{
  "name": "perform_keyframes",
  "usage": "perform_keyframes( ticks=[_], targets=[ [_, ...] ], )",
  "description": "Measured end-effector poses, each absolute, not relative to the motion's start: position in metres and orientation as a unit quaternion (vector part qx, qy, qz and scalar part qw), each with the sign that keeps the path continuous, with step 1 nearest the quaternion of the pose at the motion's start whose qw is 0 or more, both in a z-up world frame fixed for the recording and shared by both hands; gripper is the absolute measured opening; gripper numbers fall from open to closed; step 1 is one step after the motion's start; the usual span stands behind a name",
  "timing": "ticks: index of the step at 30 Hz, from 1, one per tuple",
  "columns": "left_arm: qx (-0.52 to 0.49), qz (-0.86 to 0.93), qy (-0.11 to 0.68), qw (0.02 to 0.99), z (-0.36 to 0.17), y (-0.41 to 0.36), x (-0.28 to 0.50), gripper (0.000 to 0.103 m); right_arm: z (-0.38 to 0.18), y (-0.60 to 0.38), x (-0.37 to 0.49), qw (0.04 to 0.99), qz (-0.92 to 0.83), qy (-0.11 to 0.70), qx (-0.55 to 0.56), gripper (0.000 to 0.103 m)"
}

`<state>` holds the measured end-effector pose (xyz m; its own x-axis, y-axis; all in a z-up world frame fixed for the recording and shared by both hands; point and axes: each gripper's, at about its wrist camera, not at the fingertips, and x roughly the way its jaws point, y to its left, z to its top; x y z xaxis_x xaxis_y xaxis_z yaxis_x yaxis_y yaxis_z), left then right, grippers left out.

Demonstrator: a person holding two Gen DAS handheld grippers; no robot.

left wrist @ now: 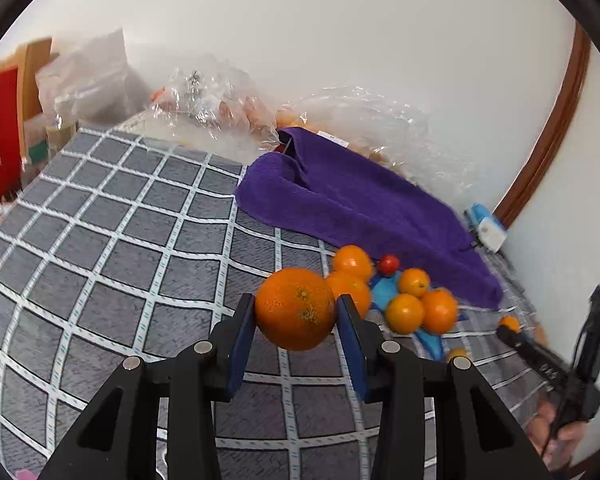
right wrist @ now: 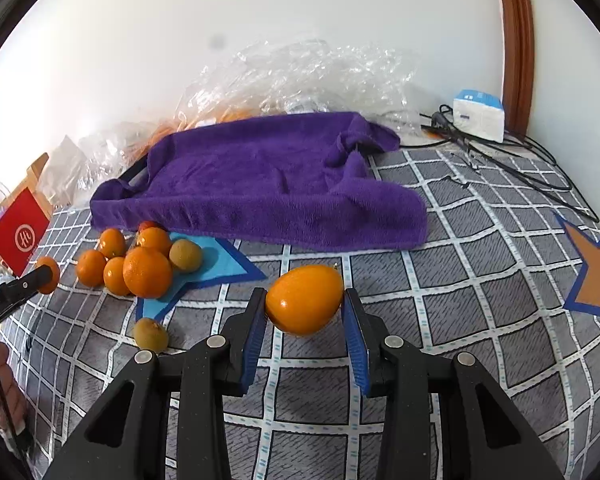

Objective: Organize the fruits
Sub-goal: 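Carry both held fruits up and over the purple towel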

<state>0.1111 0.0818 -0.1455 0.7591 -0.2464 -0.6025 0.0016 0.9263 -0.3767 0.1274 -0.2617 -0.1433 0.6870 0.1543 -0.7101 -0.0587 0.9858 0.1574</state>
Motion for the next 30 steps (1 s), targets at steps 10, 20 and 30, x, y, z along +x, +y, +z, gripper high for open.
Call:
perform_keyframes(
  ticks=[10,20,30],
  targets=[
    [-0.174,-0.055,0.34,0.922,-0.109,0.089,0.109,0.039,-0.11,-0.269,0.131,0.922,0.044,0.381,0.053,0.038],
    [-0.144,-0.052,0.304,0.94,-0.044,0.083,0.137,0.039,-0.064,-0.266,0.166,0.93,0.038,0.361,0.053,0.038],
    [-0.117,-0.05,0.298,0.946,-0.014,0.064,0.18,0.039,-0.033,-0.258,0.214,0.936,0.04,0.344,0.059,0.038]
  ],
)
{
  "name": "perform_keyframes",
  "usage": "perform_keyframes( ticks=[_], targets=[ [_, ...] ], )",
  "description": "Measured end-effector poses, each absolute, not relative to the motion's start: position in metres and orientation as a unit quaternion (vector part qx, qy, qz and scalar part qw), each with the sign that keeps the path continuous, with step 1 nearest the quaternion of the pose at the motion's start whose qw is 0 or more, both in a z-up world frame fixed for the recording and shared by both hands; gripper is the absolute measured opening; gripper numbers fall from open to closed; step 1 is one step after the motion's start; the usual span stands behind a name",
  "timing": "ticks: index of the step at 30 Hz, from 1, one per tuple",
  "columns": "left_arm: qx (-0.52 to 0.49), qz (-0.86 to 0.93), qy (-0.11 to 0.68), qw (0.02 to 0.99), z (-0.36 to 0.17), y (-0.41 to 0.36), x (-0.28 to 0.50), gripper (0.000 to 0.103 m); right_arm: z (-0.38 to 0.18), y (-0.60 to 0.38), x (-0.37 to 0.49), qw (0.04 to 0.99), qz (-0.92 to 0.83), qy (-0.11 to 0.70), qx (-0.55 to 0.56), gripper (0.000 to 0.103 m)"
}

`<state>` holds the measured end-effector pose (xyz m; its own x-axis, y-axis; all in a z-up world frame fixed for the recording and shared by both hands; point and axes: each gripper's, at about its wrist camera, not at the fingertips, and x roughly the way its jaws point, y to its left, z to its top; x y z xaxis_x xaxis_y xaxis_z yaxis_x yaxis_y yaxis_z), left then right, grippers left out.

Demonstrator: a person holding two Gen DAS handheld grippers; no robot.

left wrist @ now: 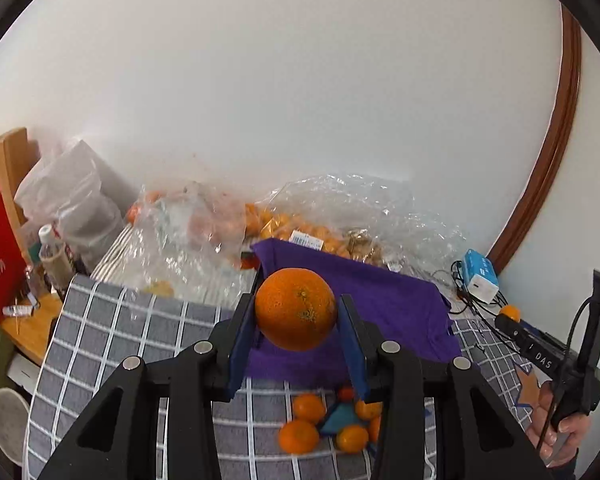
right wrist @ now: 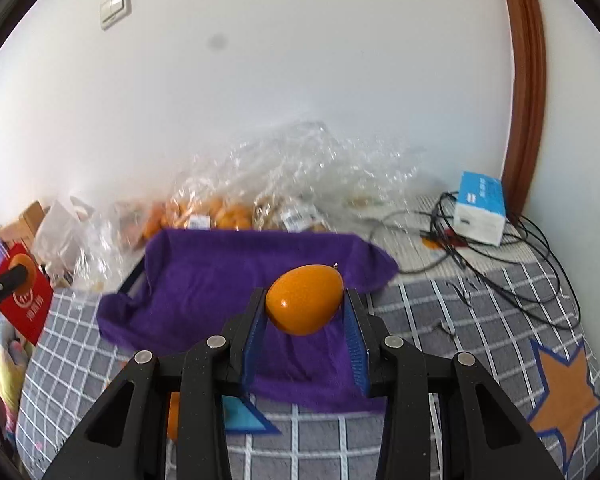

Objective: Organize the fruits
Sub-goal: 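Carry both held fruits up and over the purple towel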

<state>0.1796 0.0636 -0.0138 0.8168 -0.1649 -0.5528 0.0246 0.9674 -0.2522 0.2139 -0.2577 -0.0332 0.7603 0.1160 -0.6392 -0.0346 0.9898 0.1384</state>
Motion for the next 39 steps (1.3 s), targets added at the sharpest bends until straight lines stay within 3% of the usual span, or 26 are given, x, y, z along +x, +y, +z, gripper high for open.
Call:
perform_keyframes(
  ticks=[8,26,39],
  targets=[
    [-0.114,-0.048,0.309,0.943,-0.019,0.049,0.22,0.039,-0.033,-0.251,0.252,0.938,0.042,0.339,0.058,0.038],
    [-0.078,-0.065,0.353,0.93,-0.063,-0.003,0.316,0.039,-0.089,-0.255,0.332,0.921,0.032,0.384,0.064,0.038],
    [-0.073,-0.057,0.421,0.902,-0.122,-0.011,0.353,0.039,-0.139,-0.249,0.356,0.892,0.042,0.448,0.033,0.038]
  ],
)
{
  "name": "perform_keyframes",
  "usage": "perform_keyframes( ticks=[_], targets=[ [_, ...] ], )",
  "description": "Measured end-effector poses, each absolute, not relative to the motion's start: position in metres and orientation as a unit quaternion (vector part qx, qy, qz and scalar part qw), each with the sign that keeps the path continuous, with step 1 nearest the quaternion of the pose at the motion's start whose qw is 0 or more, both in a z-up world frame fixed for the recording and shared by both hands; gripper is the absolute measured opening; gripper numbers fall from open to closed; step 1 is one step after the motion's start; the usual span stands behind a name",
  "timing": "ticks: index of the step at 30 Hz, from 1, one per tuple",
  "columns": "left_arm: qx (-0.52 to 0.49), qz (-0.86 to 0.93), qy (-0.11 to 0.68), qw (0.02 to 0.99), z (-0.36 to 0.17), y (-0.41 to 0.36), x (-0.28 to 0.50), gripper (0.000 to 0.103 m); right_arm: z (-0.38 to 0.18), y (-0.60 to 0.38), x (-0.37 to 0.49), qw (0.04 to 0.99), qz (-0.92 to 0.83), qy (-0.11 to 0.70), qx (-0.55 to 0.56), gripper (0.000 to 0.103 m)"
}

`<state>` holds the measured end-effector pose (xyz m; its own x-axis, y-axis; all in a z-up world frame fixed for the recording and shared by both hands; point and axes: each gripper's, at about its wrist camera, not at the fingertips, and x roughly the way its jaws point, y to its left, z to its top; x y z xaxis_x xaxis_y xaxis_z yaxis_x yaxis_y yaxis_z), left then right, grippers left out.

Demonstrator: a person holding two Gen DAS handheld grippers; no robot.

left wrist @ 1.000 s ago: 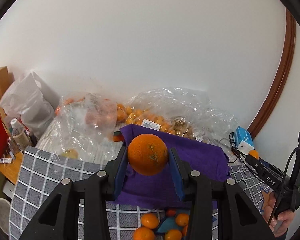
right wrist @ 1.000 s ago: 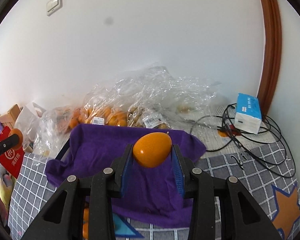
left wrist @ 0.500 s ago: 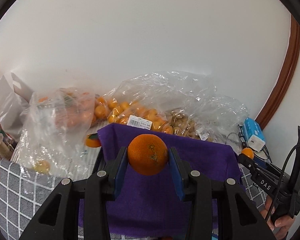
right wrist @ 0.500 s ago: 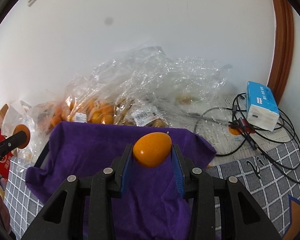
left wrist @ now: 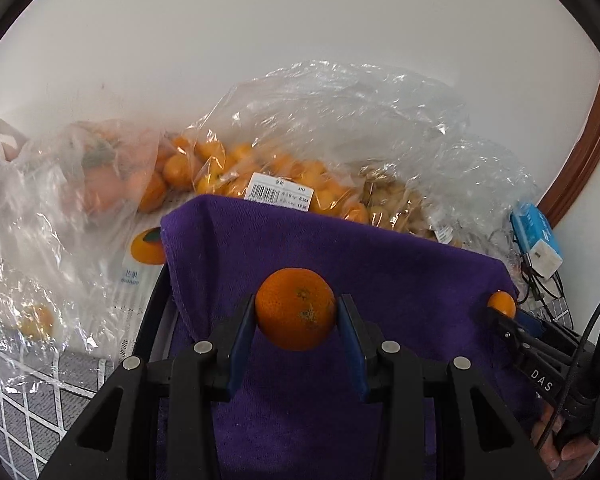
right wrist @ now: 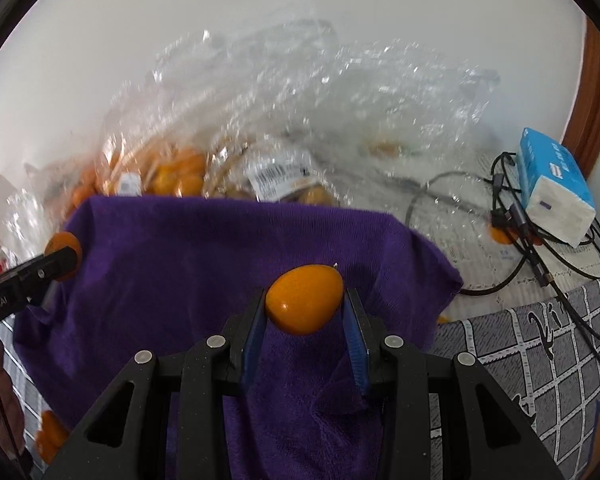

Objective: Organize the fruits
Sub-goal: 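Carry both held fruits up and over the purple towel, then lower both fruits onto the purple towel and open both tools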

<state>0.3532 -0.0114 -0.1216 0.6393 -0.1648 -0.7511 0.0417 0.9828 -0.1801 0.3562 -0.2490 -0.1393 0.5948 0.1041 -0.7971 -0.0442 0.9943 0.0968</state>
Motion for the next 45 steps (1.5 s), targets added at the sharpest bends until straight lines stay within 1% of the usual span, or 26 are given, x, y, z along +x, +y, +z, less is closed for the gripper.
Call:
perform_keyframes(
  ticks=[9,17,20,22,23,27,28,31,34,38,45],
  targets=[
    [-0.045,-0.046,0.445,0.893,-0.135,-0.015,0.36,0.039,-0.154,-0.245,0.363,0.88,0.034,0.473,0.017,0.038],
    [-0.032,-0.035,0.467,0.883,-0.145,-0.019,0.365,0.039,-0.159,-0.239,0.365,0.879,0.035,0.475,0.003,0.038],
    [-0.03,-0.034,0.468,0.883,-0.145,-0.02,0.365,0.039,-0.158,-0.238,0.364,0.879,0.043,0.475,0.002,0.044],
    [-0.028,-0.034,0.469,0.882,-0.145,-0.02,0.365,0.039,-0.158,-0.235,0.364,0.878,0.053,0.475,-0.002,0.052],
    [-0.027,-0.035,0.47,0.881,-0.145,-0.02,0.365,0.039,-0.158,-0.234,0.363,0.878,0.056,0.475,-0.006,0.053],
    [-0.026,-0.042,0.479,0.876,-0.143,-0.023,0.368,0.04,-0.154,-0.231,0.361,0.882,0.055,0.469,-0.01,0.064],
    [-0.029,-0.045,0.478,0.876,-0.14,-0.023,0.367,0.042,-0.153,-0.23,0.361,0.882,0.055,0.468,-0.009,0.066],
    [-0.036,-0.05,0.468,0.881,-0.131,-0.02,0.365,0.05,-0.148,-0.232,0.356,0.884,0.051,0.465,-0.003,0.066],
    [-0.045,-0.058,0.452,0.889,-0.116,-0.018,0.359,0.052,-0.14,-0.239,0.348,0.89,0.041,0.455,0.017,0.066],
    [-0.056,-0.059,0.432,0.898,-0.097,-0.017,0.35,0.053,-0.126,-0.251,0.33,0.895,0.03,0.443,0.046,0.066],
    [-0.06,-0.068,0.38,0.92,-0.052,-0.015,0.319,0.053,-0.092,-0.27,0.281,0.909,-0.011,0.415,0.044,0.066]
  ],
)
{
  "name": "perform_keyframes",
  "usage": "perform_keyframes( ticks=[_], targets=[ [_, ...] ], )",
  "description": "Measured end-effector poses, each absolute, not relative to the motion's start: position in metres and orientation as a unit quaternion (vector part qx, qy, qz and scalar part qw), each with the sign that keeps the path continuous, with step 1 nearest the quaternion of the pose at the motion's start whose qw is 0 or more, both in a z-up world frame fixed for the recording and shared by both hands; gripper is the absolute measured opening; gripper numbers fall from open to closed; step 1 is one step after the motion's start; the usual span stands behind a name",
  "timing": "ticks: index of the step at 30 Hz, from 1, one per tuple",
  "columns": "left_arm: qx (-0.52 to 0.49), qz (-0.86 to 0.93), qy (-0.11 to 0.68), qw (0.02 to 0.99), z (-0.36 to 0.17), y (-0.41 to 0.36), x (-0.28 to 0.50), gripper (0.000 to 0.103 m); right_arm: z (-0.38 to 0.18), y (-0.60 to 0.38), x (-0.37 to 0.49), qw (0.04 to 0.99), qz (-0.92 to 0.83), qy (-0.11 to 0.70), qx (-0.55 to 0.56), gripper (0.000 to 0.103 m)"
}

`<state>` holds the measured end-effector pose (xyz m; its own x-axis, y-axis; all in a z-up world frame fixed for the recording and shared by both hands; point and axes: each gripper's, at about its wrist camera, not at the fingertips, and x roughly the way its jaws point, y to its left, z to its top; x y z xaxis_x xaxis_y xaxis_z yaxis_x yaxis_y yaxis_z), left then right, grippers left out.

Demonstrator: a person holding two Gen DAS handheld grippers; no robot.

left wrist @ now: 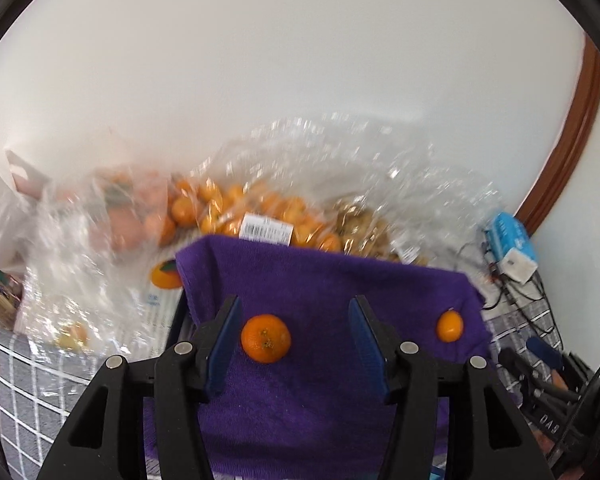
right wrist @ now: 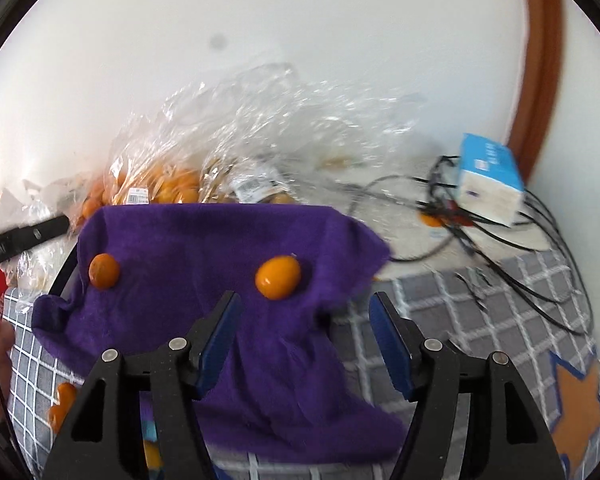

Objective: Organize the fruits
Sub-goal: 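Lower both fruits onto the purple towel and open both tools, then withdraw both tools from the towel back toward the fruit cluster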

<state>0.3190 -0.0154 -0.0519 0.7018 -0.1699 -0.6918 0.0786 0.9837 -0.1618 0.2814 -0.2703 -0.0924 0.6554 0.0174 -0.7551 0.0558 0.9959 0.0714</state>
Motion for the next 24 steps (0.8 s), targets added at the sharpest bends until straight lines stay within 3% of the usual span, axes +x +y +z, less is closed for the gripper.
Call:
perform_keyframes(
  ticks=[10,20,24],
  targets=[
    [-0.038,-0.059,0.353,0.933,-0.027,0.004,0.246,0.053,-0.093,-0.267,0.217,0.897,-0.005,0.44,0.031,0.066],
    [-0.055,-0.001,0.344,0.937,-0.036,0.05,0.178,0.053,-0.087,-0.242,0.169,0.905,0.029,0.425,0.011,0.062],
    [-0.065,0.011,0.355,0.932,-0.05,0.063,0.16,0.054,-0.09,-0.226,0.154,0.907,0.06,0.417,0.008,0.053]
  ],
)
